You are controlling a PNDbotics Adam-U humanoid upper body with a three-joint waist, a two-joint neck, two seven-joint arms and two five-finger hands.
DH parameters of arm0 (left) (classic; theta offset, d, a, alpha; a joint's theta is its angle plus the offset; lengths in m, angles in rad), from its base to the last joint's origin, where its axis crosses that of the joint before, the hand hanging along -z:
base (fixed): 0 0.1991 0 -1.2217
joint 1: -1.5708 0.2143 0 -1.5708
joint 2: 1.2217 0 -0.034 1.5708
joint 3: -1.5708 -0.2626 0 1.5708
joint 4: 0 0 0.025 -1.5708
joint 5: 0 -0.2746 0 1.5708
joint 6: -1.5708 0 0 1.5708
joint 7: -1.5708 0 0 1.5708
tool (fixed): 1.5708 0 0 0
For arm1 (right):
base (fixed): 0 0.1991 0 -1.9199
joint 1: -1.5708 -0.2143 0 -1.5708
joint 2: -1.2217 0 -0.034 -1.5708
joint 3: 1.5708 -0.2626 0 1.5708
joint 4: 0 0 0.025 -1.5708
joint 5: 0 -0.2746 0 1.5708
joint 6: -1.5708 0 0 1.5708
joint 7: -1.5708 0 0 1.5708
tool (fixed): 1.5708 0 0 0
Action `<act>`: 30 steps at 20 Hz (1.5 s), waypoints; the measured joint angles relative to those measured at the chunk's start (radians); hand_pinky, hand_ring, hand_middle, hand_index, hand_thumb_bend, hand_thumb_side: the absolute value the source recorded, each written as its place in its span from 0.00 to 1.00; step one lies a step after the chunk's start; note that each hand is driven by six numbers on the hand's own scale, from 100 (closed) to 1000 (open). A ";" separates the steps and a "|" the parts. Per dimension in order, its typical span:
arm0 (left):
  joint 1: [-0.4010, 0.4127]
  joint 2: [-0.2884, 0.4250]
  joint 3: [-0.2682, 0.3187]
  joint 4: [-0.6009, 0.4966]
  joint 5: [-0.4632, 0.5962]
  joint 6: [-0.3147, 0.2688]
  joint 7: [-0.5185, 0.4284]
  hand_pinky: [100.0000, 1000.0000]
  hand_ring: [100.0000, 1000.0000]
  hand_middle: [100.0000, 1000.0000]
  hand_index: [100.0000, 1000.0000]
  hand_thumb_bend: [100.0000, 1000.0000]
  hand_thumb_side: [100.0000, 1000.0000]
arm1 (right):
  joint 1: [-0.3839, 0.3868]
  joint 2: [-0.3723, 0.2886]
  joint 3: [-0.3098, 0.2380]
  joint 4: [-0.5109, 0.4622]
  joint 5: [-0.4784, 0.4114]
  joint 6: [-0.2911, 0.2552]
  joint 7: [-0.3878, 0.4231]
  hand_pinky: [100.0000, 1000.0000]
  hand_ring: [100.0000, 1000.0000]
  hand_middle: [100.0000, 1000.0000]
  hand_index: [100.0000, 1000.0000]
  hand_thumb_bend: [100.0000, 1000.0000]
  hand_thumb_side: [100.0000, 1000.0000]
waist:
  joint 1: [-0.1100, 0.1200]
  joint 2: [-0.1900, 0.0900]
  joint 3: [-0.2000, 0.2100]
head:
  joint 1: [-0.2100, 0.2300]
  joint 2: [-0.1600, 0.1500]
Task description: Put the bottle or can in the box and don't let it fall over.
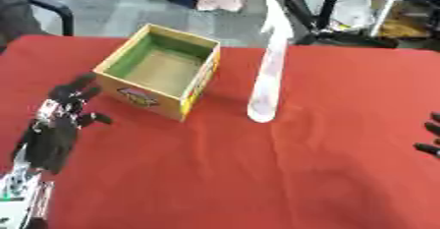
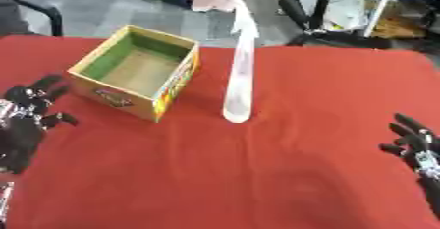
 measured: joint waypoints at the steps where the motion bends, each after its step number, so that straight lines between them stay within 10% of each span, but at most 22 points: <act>1: 0.000 0.000 0.000 0.000 0.000 0.000 0.000 0.54 1.00 1.00 0.96 0.11 0.91 | 0.000 0.000 0.000 0.000 0.000 0.000 0.000 0.77 0.98 0.94 0.54 0.00 0.44 | 0.000 0.000 0.000 | 0.000 0.000; 15: 0.002 0.000 -0.005 0.000 0.000 0.001 -0.001 0.54 1.00 1.00 0.96 0.11 0.91 | -0.024 -0.022 0.019 0.010 -0.007 -0.016 0.015 0.77 0.97 0.93 0.57 0.00 0.41 | -0.006 -0.006 0.012 | -0.003 0.000; 30: 0.009 0.000 -0.030 0.000 0.000 0.001 -0.027 0.54 1.00 1.00 0.96 0.10 0.92 | -0.372 -0.215 0.141 0.244 -0.007 -0.096 -0.140 0.78 1.00 1.00 0.90 0.00 0.48 | 0.007 -0.015 0.054 | -0.048 0.000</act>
